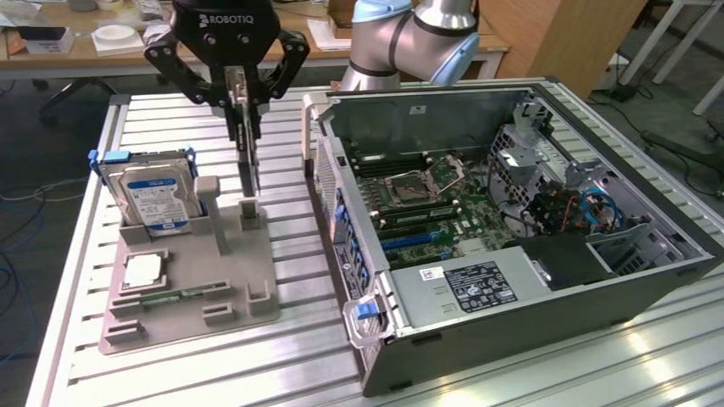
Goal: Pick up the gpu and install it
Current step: 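Pick up the gpu and move the gpu toward the slot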
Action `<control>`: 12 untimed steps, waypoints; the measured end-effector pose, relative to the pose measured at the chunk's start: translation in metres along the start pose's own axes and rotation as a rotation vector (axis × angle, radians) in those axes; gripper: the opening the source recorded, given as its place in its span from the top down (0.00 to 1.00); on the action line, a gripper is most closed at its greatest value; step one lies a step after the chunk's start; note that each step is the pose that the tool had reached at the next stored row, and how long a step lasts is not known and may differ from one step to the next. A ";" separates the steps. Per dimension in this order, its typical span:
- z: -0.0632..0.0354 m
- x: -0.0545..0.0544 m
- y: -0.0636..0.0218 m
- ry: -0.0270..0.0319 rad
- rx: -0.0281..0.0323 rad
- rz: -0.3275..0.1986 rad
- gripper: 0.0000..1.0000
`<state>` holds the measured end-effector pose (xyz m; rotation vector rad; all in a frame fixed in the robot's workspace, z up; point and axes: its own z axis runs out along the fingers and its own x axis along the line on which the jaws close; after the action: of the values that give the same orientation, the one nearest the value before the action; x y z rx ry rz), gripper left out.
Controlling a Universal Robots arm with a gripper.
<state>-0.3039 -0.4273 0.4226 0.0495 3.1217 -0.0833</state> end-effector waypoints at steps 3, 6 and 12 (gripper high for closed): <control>0.0000 -0.003 0.0001 0.0000 0.0000 0.000 0.74; 0.0002 -0.006 0.0002 -0.0001 -0.0001 0.000 0.74; 0.0002 -0.012 0.0004 0.0000 0.0000 0.000 0.74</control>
<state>-0.2923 -0.4273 0.4226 0.0494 3.1216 -0.0832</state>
